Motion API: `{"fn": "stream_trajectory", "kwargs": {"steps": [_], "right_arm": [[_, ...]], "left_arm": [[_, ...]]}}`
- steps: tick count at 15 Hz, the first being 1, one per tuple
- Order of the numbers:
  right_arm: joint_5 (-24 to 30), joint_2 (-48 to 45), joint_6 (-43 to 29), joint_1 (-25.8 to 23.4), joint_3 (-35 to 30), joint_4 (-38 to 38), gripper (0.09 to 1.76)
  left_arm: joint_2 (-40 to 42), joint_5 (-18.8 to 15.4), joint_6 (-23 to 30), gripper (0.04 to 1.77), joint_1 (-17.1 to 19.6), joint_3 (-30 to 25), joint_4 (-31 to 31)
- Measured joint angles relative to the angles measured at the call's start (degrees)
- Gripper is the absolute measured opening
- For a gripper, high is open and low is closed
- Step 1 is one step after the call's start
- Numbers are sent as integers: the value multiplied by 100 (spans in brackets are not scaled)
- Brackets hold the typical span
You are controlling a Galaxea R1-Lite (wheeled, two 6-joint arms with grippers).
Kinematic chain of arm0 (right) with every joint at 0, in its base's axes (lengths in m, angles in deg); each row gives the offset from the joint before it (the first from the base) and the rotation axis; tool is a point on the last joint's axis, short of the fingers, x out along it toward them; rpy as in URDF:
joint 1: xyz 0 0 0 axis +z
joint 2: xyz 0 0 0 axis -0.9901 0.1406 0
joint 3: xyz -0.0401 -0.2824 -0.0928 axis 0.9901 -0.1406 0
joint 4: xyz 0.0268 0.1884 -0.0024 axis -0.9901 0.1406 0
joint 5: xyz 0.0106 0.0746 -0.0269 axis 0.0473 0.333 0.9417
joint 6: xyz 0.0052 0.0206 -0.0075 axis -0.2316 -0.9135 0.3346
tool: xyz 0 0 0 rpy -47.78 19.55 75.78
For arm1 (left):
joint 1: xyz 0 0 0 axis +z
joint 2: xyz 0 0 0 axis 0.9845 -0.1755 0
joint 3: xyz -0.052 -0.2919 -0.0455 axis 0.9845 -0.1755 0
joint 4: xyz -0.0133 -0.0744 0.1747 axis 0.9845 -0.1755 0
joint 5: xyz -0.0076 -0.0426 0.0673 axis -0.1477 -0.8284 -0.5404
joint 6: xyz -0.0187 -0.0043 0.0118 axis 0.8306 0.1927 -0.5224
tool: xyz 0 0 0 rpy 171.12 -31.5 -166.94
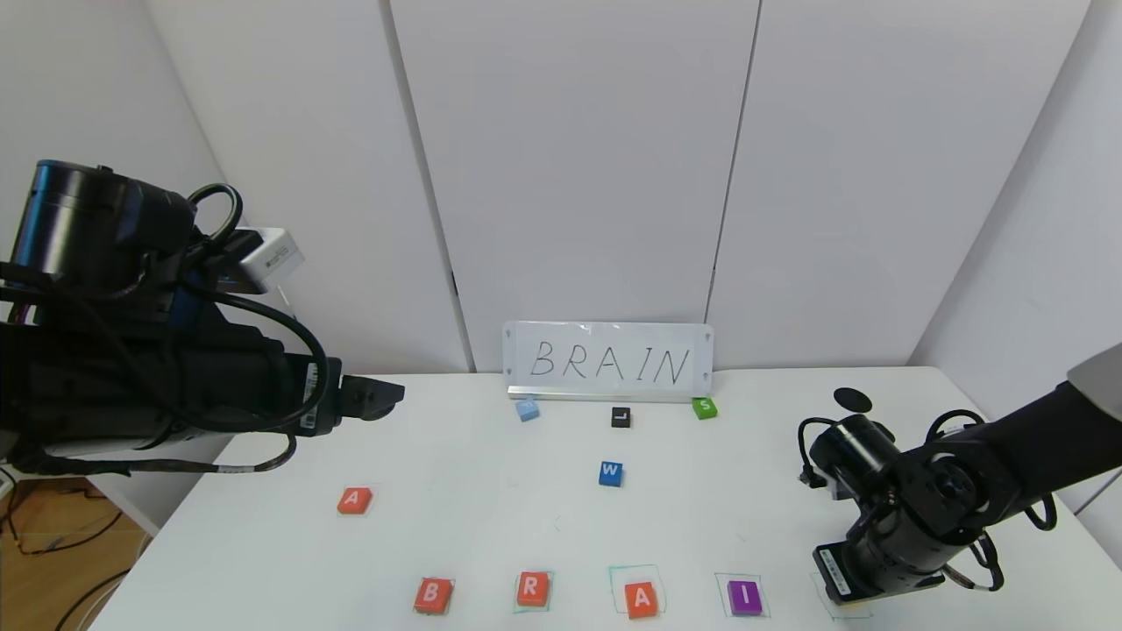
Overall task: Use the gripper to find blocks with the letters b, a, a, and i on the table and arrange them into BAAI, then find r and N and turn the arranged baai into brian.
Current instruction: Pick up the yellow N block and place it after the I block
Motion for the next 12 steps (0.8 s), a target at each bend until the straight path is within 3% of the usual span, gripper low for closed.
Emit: {"fn": "stream_trajectory", "kwargs": {"steps": [12], "right_arm": [[35,41,-76,85,2,-11,54]], "left_arm": [[-1,-2,0,172,6,0,0]]}}
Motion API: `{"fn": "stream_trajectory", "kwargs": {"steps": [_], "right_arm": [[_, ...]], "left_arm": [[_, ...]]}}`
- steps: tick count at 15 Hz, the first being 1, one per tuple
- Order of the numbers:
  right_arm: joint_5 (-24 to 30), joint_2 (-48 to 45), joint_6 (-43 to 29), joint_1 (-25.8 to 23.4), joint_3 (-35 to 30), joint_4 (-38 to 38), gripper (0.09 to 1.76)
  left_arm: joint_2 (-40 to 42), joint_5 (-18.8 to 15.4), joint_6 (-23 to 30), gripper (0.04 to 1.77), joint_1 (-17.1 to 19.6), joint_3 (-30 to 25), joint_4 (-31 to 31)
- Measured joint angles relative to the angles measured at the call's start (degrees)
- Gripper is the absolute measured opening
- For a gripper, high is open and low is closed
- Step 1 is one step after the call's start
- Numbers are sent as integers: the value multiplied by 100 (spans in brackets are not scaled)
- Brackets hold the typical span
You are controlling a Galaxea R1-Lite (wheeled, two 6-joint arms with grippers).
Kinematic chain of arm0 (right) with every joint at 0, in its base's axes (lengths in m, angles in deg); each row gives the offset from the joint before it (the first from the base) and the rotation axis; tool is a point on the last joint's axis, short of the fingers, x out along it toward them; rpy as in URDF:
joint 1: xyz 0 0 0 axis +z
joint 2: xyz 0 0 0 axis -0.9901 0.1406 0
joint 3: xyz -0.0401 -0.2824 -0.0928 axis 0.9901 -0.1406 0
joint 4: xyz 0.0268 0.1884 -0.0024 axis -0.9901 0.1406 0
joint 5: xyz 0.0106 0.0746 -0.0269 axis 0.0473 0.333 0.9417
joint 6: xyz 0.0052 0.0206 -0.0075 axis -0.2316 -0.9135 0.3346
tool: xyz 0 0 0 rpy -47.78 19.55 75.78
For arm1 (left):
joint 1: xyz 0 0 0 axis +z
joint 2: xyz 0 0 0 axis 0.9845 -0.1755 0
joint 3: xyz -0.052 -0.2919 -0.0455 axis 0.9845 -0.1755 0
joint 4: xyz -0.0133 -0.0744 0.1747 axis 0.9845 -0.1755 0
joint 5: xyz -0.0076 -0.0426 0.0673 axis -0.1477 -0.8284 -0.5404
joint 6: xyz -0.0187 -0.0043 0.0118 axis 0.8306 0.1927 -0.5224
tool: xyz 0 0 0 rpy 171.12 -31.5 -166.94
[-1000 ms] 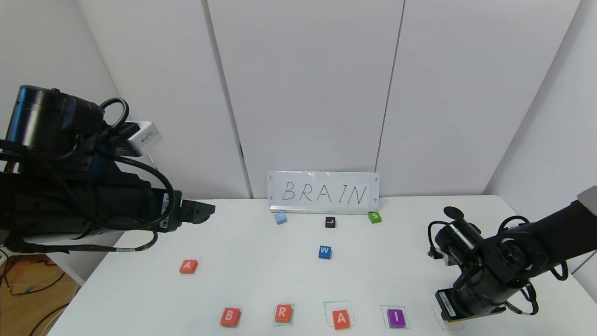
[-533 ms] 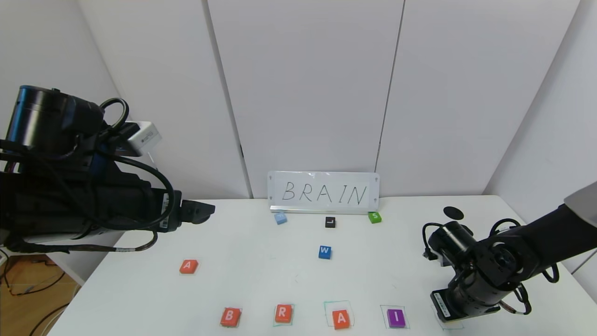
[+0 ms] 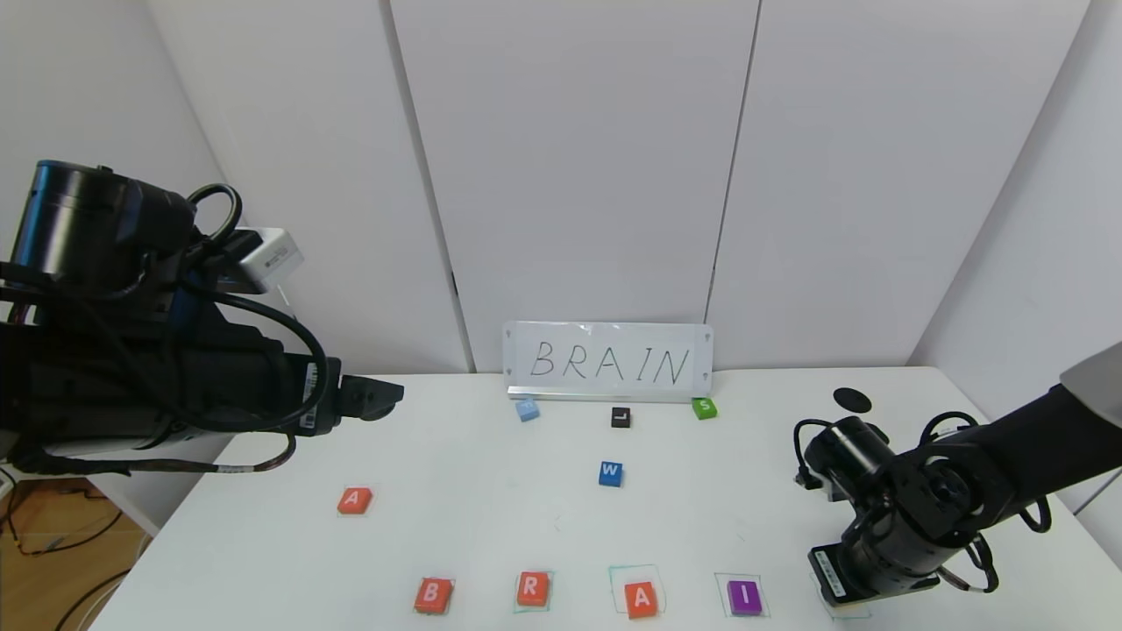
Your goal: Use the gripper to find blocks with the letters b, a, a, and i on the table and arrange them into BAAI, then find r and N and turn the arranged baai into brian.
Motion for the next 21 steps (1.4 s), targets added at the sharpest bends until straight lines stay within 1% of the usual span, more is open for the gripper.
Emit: {"fn": "stream_trajectory", "kwargs": {"steps": [6,7,10,13,17,21], "right_arm": [[9,-6,-2,0,0,10,54],[11,-9,-2,0,-6,5,60],[6,-11,2,0,-11,10,95],[30,-20,-4,0,-13,7,119],[112,-52,-4,-30,-16,7,139],[321,-117,2,-83,-5,7,152]], "left_arm": [[-21,0,0,172,2,0,0],[-22,2,0,172,5,0,0],[-33,2,0,172,9,0,2],[-38,0,0,172,9,0,0],[-40,0,0,172,9,0,0],[-43,0,0,172,9,0,0]]}}
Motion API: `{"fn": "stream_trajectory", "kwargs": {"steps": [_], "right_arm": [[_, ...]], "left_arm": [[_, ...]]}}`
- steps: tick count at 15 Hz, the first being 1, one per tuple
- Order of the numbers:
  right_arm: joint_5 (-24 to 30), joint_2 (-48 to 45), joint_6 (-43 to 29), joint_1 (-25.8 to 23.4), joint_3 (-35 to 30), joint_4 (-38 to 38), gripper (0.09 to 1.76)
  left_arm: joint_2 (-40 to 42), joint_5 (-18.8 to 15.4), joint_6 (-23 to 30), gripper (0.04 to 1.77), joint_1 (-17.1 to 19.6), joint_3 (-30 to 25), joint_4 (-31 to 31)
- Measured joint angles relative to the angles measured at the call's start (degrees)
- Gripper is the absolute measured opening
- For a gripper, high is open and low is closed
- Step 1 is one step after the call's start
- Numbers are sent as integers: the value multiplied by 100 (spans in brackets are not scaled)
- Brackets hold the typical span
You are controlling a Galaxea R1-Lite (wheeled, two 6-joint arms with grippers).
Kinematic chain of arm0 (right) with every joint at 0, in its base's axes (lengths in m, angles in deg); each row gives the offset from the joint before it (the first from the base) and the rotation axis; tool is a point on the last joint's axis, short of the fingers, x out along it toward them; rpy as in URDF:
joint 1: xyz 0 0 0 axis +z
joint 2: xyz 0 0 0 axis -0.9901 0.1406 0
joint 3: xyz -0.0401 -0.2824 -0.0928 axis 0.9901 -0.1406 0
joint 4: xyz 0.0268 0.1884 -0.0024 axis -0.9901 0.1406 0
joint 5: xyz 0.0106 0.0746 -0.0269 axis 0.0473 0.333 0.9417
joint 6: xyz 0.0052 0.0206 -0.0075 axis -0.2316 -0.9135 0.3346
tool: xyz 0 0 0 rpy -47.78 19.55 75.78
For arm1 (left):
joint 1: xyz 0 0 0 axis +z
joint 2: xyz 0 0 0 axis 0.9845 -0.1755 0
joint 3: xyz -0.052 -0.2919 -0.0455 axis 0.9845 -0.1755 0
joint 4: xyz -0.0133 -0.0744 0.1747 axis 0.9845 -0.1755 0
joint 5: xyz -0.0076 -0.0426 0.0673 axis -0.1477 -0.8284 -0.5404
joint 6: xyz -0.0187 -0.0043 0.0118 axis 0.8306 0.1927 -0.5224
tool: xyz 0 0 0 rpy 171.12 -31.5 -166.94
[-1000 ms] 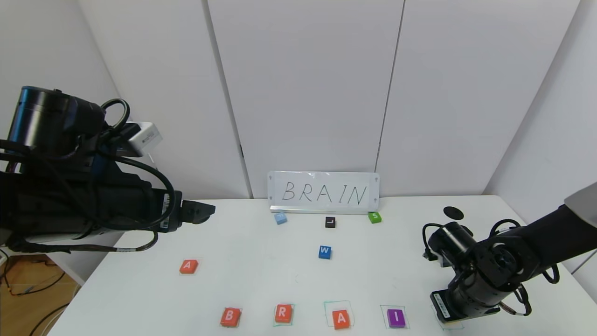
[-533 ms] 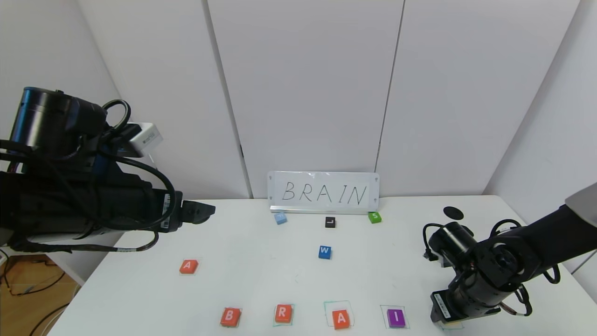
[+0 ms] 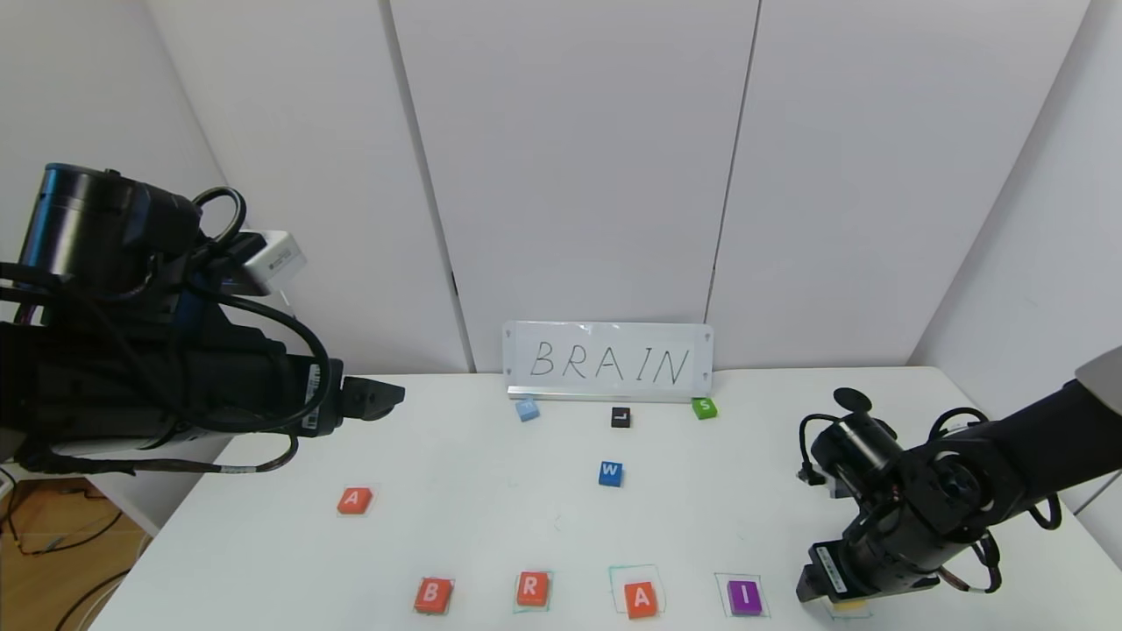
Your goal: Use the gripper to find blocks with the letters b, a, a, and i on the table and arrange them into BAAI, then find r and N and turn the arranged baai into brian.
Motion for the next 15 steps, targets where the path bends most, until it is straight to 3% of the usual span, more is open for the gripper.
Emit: {"fn": "stream_trajectory", "kwargs": {"steps": [11,15], "right_arm": [[201,-581,0,-30,-4,2,166],[207,-1196,-17,-30,-28,61,168]], "left_arm": [[118,11,-46,172,-33,-52,-30],[556,20,-62,172,-63,-413,-90]]}}
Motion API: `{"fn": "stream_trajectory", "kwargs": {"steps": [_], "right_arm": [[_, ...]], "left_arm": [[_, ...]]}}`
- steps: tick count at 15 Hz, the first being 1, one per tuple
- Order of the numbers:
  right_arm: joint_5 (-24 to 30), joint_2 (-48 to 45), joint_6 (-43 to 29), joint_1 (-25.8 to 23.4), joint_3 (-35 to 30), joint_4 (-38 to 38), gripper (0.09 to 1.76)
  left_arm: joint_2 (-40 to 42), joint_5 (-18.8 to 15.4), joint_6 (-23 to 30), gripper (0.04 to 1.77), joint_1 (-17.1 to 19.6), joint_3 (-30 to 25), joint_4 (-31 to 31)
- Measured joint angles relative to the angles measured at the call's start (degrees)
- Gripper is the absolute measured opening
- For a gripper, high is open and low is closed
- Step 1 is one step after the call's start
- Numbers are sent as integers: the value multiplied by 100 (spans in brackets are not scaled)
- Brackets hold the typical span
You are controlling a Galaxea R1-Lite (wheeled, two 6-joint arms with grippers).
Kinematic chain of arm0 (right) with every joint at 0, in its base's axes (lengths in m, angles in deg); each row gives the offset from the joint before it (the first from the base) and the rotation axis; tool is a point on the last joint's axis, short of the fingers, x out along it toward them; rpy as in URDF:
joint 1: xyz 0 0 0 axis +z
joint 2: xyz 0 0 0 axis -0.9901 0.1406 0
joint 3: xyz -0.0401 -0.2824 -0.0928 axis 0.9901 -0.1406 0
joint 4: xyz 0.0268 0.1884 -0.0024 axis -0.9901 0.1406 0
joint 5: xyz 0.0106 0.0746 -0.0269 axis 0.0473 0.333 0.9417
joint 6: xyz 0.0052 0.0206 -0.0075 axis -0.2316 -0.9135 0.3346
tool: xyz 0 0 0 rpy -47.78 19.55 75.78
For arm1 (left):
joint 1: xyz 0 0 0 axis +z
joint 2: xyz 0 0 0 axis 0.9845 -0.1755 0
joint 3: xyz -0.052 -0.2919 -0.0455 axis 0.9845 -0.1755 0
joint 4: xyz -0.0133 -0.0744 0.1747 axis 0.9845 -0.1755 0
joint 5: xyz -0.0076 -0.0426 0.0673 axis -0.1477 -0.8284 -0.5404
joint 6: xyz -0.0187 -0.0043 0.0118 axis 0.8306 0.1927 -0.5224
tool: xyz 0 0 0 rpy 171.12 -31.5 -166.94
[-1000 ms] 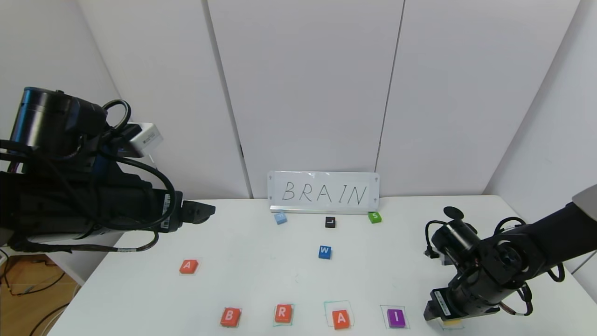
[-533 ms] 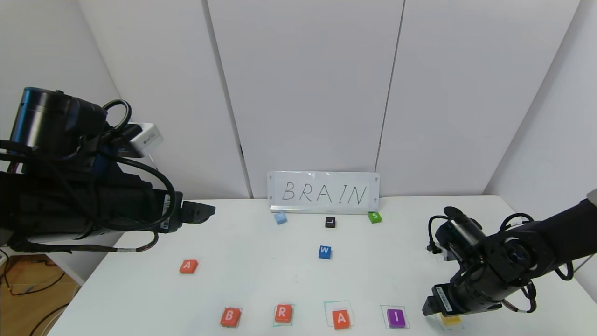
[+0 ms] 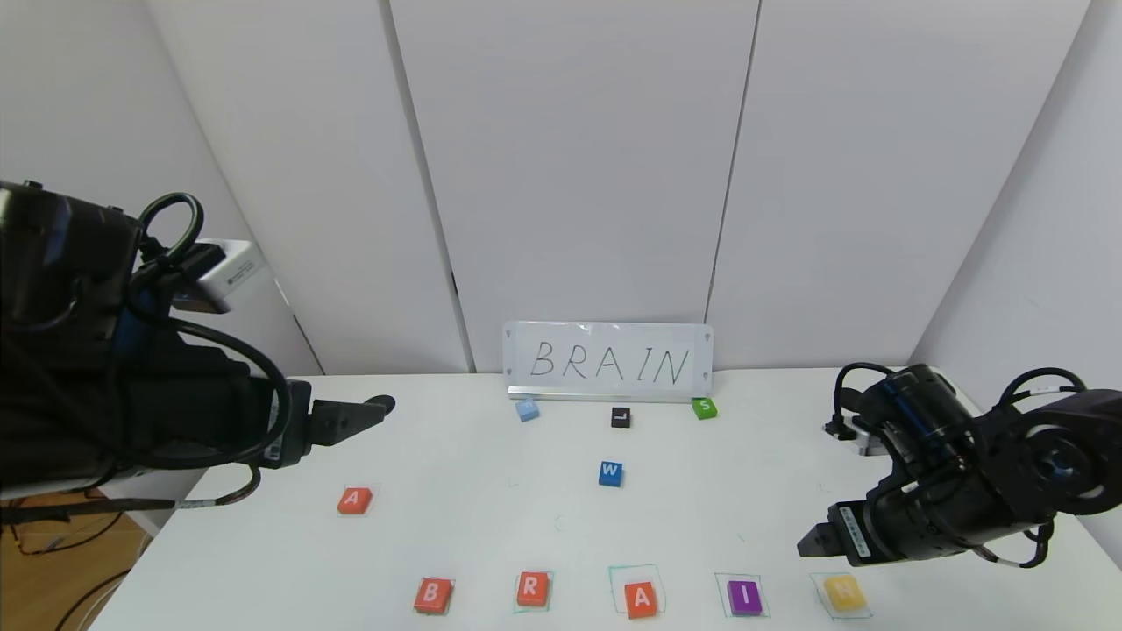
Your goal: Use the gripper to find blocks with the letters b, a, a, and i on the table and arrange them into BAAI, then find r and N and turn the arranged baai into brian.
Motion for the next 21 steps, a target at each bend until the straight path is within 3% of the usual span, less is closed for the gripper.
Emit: {"fn": "stream_trajectory", "kwargs": {"steps": [6,11,14,17,19,21], "right_arm": [[-35,-1590,-10,80,-111,646,170],[-66,-3090,-71,72,-133,1508,170],[-410,-4041,-73,20,-221,1826,170],[-950,-5012,-71,-50,-397,1979,170],[-1081,-5560,-65,-462,-518,2038,170],[-1102,-6067,-66,-777,-669,2069,170]], "left_arm": [[1084,57,-35,172,0,-1017,-99],[2247,121,-77,172,0,-1347,-1037],[3065,363,-138,172,39,-1369,-1703],[3824,446,-524,172,513,-1443,-2099],[4267,443,-658,172,923,-1488,-2300],[4684,422,-684,172,1075,-1475,-2612]]}}
